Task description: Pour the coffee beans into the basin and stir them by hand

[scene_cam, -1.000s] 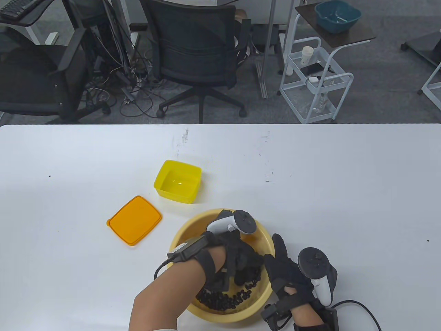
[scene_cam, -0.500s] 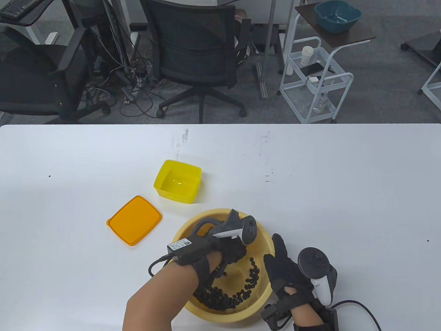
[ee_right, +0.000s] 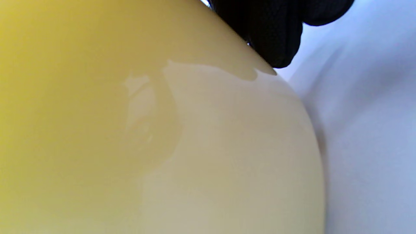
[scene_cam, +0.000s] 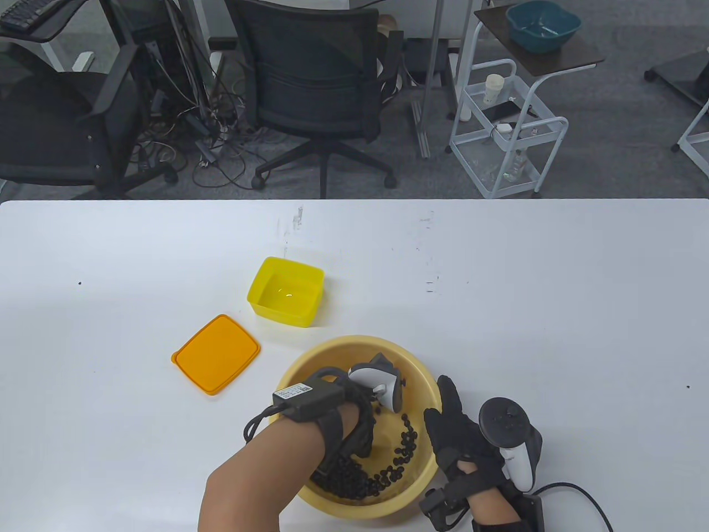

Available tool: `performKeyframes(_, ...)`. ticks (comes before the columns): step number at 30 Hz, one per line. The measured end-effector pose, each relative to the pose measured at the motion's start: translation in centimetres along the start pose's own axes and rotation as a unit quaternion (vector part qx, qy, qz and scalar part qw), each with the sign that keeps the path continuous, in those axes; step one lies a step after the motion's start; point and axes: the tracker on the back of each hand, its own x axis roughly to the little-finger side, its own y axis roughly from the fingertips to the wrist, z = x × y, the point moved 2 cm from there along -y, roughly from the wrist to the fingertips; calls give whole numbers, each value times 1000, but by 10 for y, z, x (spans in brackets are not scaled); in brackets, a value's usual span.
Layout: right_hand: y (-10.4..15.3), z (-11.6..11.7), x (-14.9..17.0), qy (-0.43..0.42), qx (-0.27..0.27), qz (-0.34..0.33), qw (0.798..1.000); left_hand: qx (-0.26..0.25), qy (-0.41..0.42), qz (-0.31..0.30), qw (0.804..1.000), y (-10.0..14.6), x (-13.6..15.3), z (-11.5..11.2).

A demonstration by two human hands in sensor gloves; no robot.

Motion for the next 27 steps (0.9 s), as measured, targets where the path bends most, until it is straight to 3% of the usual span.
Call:
performKeyframes(2, 0, 0, 0, 0, 0, 0, 1000, 12, 52, -66, 996, -3, -7, -3)
performKeyframes(6, 0, 0, 0, 0, 0, 0, 1000, 11, 145, -198, 969, -4, -20, -3)
performKeyframes(11, 0, 0, 0, 0, 0, 0, 1000, -31, 194, -278, 940, -4, -27, 9)
performKeyframes(18, 0, 0, 0, 0, -1, 0, 1000, -115, 251, -281, 919, 2, -13, 26)
performKeyframes(27, 0, 0, 1, 0, -1, 1, 1000, -221, 208, -227, 925, 15, -15, 34)
